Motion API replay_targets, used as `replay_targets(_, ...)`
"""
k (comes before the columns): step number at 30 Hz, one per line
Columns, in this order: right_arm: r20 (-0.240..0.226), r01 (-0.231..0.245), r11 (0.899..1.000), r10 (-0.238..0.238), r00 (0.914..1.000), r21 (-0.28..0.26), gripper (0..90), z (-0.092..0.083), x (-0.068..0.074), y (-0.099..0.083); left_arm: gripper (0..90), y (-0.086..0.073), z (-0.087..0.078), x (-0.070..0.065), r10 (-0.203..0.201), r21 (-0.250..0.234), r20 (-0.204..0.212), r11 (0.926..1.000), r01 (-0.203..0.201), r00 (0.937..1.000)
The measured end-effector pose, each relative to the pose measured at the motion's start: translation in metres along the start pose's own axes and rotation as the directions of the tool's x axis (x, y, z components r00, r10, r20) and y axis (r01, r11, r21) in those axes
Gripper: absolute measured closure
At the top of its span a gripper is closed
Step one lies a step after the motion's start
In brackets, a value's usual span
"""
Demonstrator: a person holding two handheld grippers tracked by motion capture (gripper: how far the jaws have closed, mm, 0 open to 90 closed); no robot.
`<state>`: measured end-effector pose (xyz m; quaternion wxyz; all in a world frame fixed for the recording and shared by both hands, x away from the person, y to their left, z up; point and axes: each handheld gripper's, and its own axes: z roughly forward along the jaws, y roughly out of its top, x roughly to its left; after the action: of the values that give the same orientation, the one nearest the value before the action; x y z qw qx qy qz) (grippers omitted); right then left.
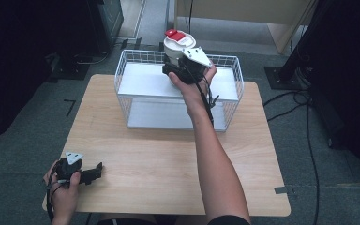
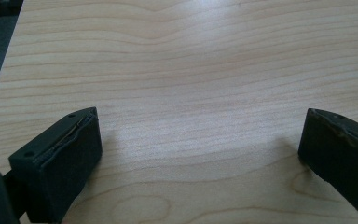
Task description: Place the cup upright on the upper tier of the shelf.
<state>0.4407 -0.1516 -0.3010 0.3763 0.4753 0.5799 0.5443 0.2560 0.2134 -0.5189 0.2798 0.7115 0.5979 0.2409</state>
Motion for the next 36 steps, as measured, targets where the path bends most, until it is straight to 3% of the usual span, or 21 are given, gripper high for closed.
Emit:
replay_targets(8,0.011,0.021,1.0,-0.021,0.9997,0.008,12.4,0.002,-0.001,-0.005,0.0,0.0,0.0,0.0,0.0,0.0,0.0,1.0,0.0,1.0)
replay_targets(15,-0.005,-0.004,1.0,0.004,1.0,-0.001,12.3,-0.005,-0.006,-0.009,0.0,0.0,0.0,0.0,0.001,0.0,0.0,1.0,-0.001,1.0)
replay_targets(24,-0.012,0.009,1.0,-0.009,0.9999,0.016,12.0,-0.013,-0.007,-0.01,0.0,0.0,0.0,0.0,0.001,0.002,0.0,1.0,-0.001,1.0)
replay_targets(30,-0.044,-0.008,0.999,0.01,0.999,0.034,7.9,-0.015,-0.01,-0.008,0.0,0.0,0.0,0.0,0.001,0.002,0.0,1.0,-0.001,1.0)
replay_targets(32,-0.075,-0.017,0.999,0.021,0.997,0.044,1.6,-0.017,-0.012,-0.007,0.0,0.0,0.0,0.0,0.0,0.001,0.0,1.0,0.0,1.0)
replay_targets(36,-0.086,0.011,0.998,-0.006,0.9962,0.055,0.0,-0.022,-0.011,-0.007,0.0,0.0,0.0,0.0,0.001,0.002,0.0,1.0,-0.001,1.0)
